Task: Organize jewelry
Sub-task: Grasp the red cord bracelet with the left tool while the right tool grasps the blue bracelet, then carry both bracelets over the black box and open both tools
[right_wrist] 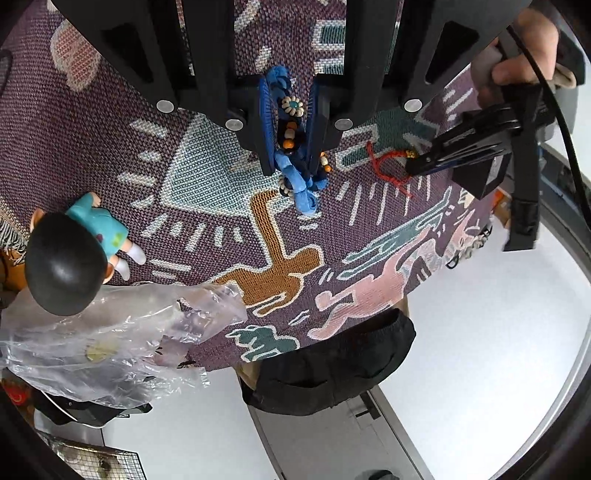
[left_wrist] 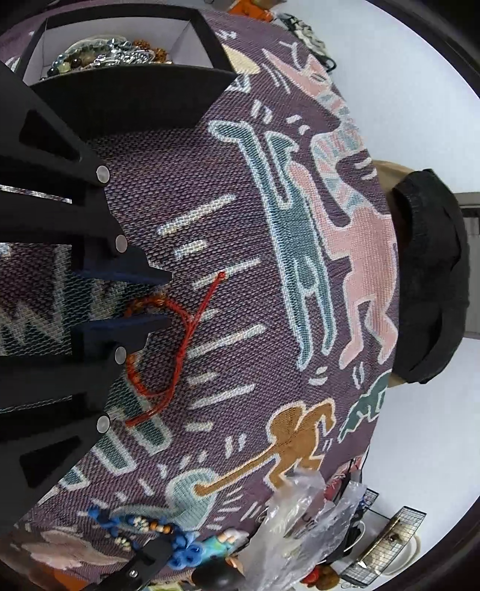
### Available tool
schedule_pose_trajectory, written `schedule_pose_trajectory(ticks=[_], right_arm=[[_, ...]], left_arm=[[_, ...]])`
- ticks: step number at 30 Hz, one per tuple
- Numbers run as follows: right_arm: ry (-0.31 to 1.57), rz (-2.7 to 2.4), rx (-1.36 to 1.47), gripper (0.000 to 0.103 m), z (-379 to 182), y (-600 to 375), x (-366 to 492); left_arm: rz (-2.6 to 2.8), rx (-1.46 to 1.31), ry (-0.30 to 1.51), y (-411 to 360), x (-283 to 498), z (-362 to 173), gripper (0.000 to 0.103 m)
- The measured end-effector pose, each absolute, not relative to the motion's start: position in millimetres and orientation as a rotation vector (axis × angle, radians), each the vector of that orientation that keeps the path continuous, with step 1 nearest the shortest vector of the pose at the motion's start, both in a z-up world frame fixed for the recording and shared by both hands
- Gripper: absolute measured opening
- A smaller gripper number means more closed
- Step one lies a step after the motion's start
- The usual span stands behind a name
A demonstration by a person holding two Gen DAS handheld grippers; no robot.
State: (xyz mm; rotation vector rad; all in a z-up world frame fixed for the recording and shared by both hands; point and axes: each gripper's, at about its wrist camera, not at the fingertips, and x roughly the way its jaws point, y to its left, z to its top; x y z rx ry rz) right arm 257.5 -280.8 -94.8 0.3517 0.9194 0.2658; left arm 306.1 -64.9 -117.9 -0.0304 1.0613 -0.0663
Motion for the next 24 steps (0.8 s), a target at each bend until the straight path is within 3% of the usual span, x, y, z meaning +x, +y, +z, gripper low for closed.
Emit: schedule_pose_trajectory(ticks=[2, 4, 11, 24], right_arm=[[0.919, 0.266, 0.352, 0.017, -95.3, -281.0, 256.6], [0.924, 0.268, 0.354, 0.017, -97.6, -279.4, 256.3], [0.910, 0.285, 0.358, 0.017, -96.4, -274.4, 252.3], [0.859, 0.317, 0.349, 0.017, -75.7, -264.9, 240.8]], left_arm=[[-0.058, 0.005, 1.057, -69.2, 304.8, -118.5, 0.016], [-0.077, 0.012, 1.061, -72.0, 302.0, -118.1, 0.007], [-0.096, -0.009, 1.043, -68.1, 290.0, -106.8, 0.007], [-0.107, -0.003, 0.910, -43.2, 259.9, -39.5, 0.007]])
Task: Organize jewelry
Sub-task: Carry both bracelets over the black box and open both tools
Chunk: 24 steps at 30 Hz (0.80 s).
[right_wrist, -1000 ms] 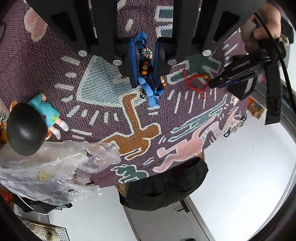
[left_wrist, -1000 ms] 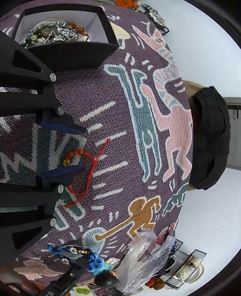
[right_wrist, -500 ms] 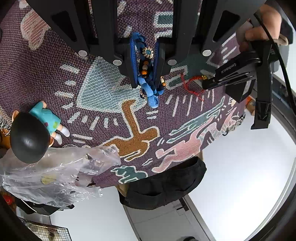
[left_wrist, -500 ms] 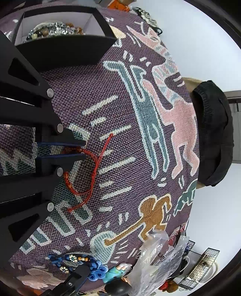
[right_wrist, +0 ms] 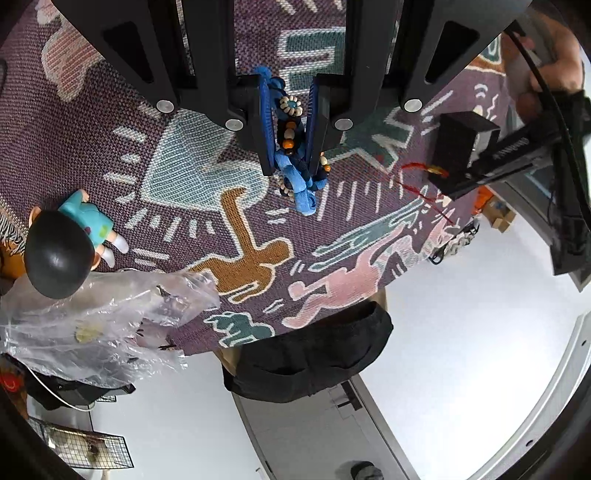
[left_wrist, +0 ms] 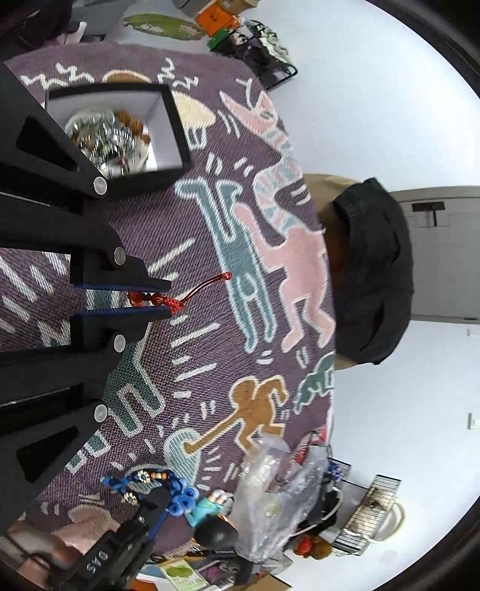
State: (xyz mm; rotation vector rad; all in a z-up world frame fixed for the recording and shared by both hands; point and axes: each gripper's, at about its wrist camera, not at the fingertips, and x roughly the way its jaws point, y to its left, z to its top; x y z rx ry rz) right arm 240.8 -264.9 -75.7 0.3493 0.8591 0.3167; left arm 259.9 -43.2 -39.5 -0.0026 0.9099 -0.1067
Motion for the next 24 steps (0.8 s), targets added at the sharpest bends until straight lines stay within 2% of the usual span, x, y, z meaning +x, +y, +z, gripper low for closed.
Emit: schedule_pose_trajectory(ticks=[11, 24], right_arm=[[0.824, 0.345, 0.333, 0.017, -61.8, -252.0, 234.2], [0.813, 0.372, 0.293, 0.017, -51.9, -232.6, 228.9]], left_arm=[[-0.046, -0.032, 0.841, 2.7, 242.9, -6.1, 0.007], [0.022, -0.075, 0.814, 51.3, 230.2, -0.4, 0.007]])
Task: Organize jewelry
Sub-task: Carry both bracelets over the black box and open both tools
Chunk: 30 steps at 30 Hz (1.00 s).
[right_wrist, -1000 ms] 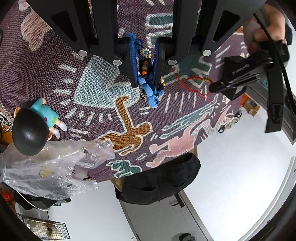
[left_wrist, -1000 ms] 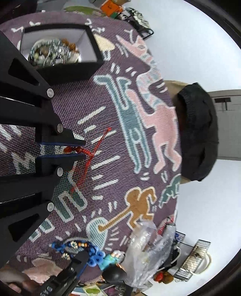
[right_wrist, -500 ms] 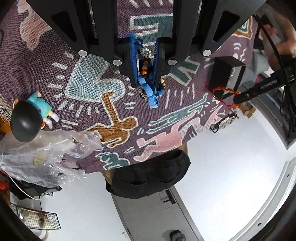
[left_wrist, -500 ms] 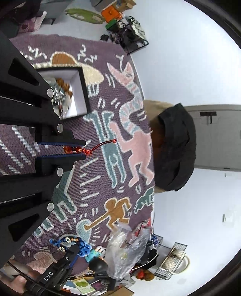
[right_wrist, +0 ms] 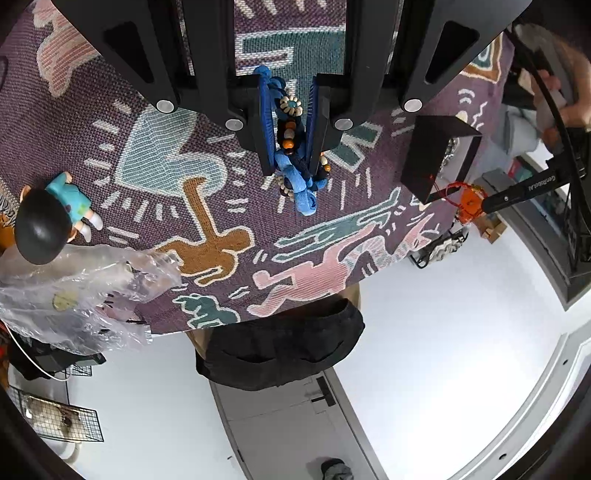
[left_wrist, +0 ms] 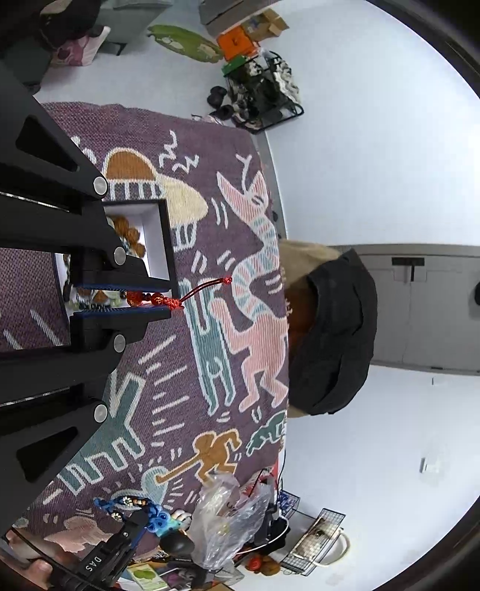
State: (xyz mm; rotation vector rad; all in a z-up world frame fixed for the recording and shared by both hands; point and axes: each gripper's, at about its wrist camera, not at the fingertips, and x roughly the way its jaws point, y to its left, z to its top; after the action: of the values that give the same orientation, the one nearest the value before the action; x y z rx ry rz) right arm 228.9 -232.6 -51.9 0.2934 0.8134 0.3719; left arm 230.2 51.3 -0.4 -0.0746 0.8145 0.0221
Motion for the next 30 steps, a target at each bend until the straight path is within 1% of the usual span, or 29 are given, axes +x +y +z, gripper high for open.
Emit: schedule_pose_trajectory(ticks=[5, 7, 8, 9, 10, 11, 12, 13, 30], right_arm=[[0.817, 0.380, 0.278, 0.017, -51.1, -225.3, 228.3], [0.816, 0.383, 0.272, 0.017, -49.3, -222.0, 228.0], [0.815, 0.387, 0.268, 0.017, -48.0, -219.5, 227.8], [0.814, 0.392, 0.264, 0.017, -46.7, -216.6, 227.3], [0.814, 0.397, 0.259, 0.017, -45.7, -213.6, 227.1], [0.813, 0.406, 0.252, 0.017, -44.3, -208.8, 227.0], [0.813, 0.414, 0.245, 0.017, -43.0, -204.1, 226.6], [0.812, 0.422, 0.238, 0.017, -41.6, -198.8, 226.4], [0.820, 0.621, 0.150, 0.017, -14.2, -96.2, 236.5]], left_arm=[[0.048, -0.098, 0.874, 66.6, 232.3, -13.6, 0.008], [0.043, -0.129, 0.897, 74.8, 231.1, -19.3, 0.011], [0.039, -0.145, 0.905, 78.5, 229.6, -21.3, 0.021], [0.037, -0.157, 0.909, 81.2, 228.7, -23.1, 0.041], [0.039, -0.165, 0.902, 84.2, 225.8, -23.6, 0.052], [0.045, -0.168, 0.886, 86.1, 222.5, -22.6, 0.071], [0.053, -0.167, 0.862, 87.9, 218.5, -20.8, 0.076], [0.058, -0.165, 0.837, 90.5, 213.3, -18.9, 0.076], [0.116, -0.194, 0.789, 130.8, 174.2, -15.8, 0.076]])
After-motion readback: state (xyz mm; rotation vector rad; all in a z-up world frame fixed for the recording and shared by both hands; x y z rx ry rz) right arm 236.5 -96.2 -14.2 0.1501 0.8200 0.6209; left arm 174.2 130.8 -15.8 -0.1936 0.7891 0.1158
